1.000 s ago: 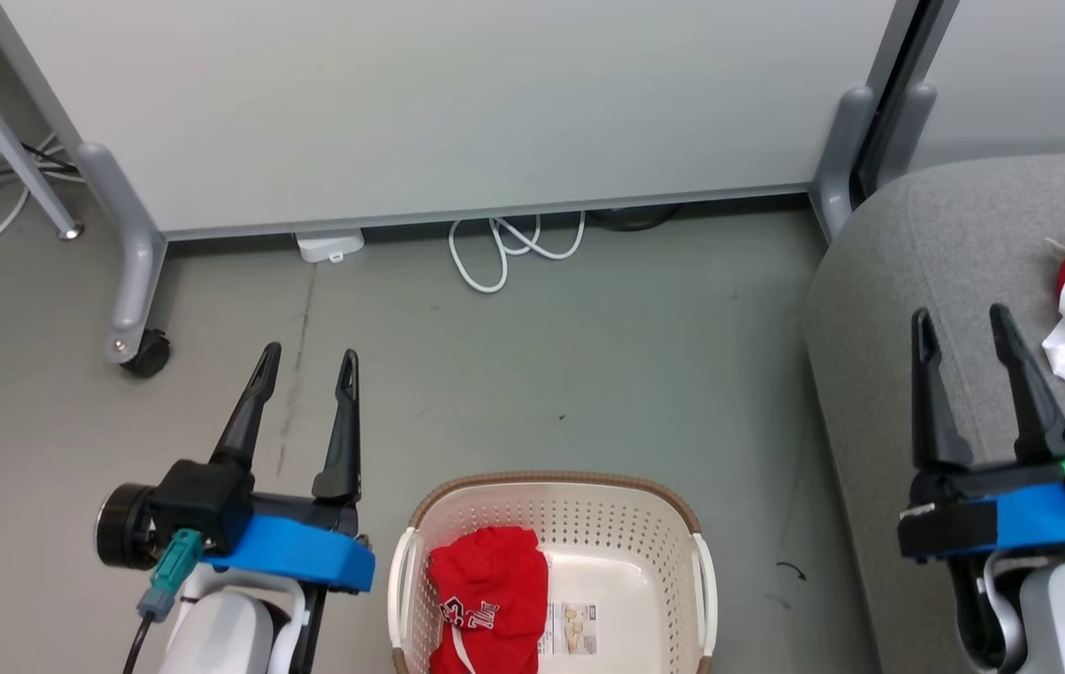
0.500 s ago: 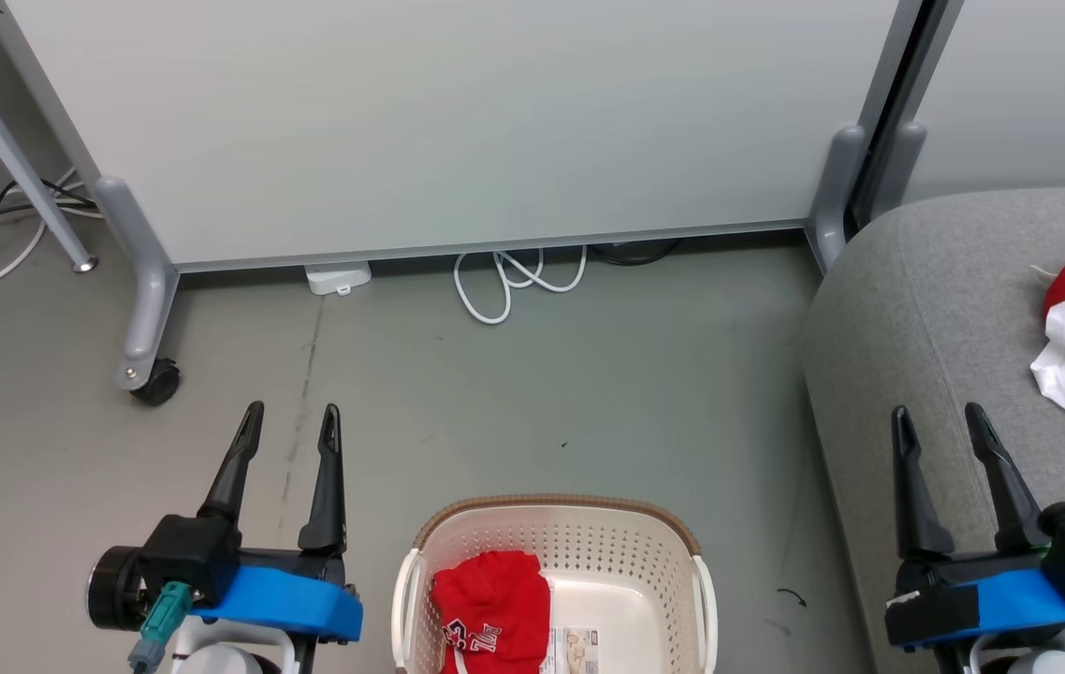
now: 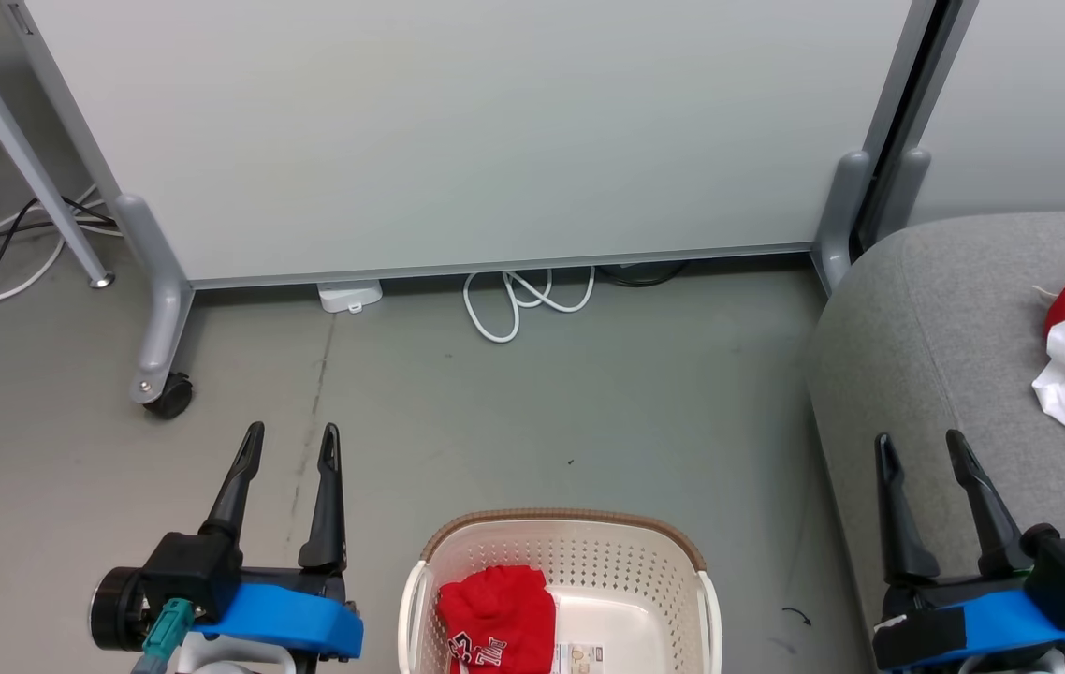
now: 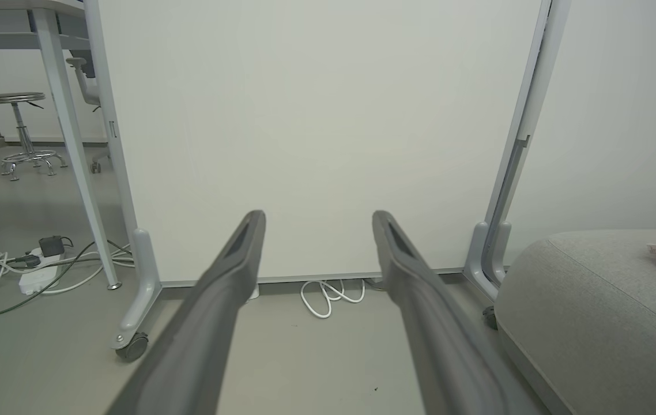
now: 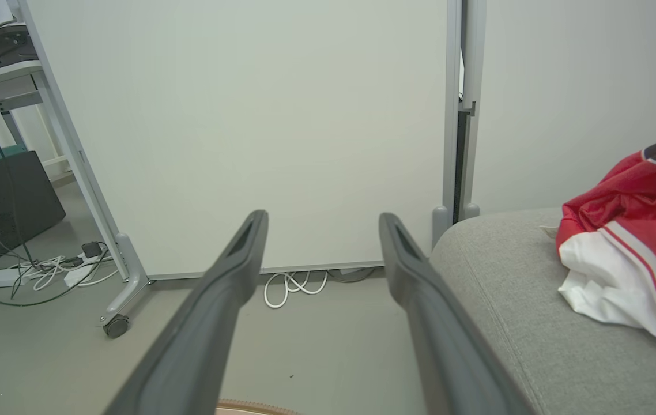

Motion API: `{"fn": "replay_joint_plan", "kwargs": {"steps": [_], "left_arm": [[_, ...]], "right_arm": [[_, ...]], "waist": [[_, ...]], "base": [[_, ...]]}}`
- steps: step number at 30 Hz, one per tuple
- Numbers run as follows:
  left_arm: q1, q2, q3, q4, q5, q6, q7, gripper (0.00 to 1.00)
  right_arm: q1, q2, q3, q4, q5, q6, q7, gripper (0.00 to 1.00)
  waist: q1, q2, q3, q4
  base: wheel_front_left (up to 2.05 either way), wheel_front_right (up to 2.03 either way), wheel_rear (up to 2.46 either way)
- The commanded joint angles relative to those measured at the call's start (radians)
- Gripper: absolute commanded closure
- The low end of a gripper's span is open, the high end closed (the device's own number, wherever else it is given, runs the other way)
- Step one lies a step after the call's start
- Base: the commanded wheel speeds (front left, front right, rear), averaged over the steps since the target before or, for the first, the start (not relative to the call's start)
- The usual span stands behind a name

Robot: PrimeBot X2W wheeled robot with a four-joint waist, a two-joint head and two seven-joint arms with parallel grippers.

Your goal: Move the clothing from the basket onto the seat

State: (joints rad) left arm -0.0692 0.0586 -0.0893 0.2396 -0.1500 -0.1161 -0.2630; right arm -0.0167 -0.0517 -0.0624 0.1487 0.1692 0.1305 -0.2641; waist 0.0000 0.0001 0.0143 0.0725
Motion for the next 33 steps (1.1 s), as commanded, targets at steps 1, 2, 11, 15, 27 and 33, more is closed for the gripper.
{"fn": "replay_joint_plan", "kwargs": {"steps": [1,2,11,15,27,33], "left_arm": [[0.004,0.0,0.003,-0.001,0.003,-0.005,-0.003,0.0],[0.006,-0.001,0.003,-0.002,0.005,-0.006,-0.003,0.0],[-0.004,-0.005,0.001,0.004,0.016,-0.009,-0.003,0.0],[-0.043,-0.004,-0.023,0.021,0.034,-0.013,-0.003,0.0],[-0.269,0.075,-0.24,0.215,0.035,-0.015,-0.003,0.0],[-0.411,0.096,-0.393,0.336,0.037,-0.015,-0.003,0.0]], "right_arm": [[0.013,0.002,0.002,0.003,0.004,0.0,-0.001,0.0],[0.014,0.002,0.002,0.004,0.004,0.0,-0.001,0.0],[0.008,0.002,-0.001,0.004,0.0,0.0,-0.001,0.0],[-0.003,0.002,0.002,-0.001,-0.001,0.0,-0.001,0.0],[-0.091,0.001,0.03,-0.021,-0.019,0.0,-0.001,0.0],[-0.163,0.001,0.043,-0.039,-0.025,0.0,-0.001,0.0]], "waist": [[0.0,-0.0001,-0.001,0.0],[0.0,-0.0001,-0.003,0.0],[0.0,-0.0001,-0.002,0.002],[0.0,-0.0001,0.008,0.001],[0.0,-0.0001,0.115,-0.047],[0.0,-0.0001,0.22,-0.077]], "base": [[0.0,0.0,0.0],[0.0,0.0,0.0],[0.0,0.0,0.0],[0.0,0.0,0.0],[0.0,0.0,0.0],[0.0,0.0,0.0]]}}
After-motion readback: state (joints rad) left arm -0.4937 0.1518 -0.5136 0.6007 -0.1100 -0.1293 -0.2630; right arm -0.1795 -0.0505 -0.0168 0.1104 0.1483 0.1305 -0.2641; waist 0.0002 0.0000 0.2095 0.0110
